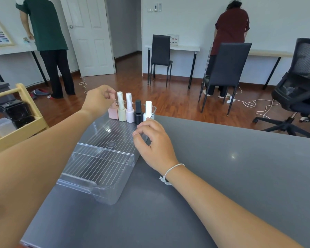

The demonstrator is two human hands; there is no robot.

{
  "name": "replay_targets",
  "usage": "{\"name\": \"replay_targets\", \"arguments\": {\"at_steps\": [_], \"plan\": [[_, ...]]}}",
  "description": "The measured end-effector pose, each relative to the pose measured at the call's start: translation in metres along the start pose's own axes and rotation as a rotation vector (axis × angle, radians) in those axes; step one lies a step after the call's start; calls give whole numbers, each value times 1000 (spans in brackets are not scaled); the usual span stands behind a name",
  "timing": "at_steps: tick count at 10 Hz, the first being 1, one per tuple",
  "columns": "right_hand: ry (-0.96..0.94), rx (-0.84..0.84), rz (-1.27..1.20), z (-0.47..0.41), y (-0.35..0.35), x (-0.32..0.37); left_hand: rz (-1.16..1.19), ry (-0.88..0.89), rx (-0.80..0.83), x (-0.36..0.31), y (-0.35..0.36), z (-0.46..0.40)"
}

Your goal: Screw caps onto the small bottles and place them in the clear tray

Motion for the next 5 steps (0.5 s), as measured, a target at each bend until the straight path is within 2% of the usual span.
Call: {"name": "replay_targets", "arguments": {"at_steps": [3,5], "plan": [[-12,-15,-23,2,-3,-1,14,-19,13,-4,-9,6],[72,-93,-27,9,-25,-2,64,92,-170,-35,-28,24]]}}
Point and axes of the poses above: each hand's wrist, its own z-axis away from the middle knuckle, its own y-axis out of the palm, x = y × z, the point moved 2 cm from there along -z, towards the middle knuckle, and after that the axes turned 14 degrees about -z, right-handed, at the moved point
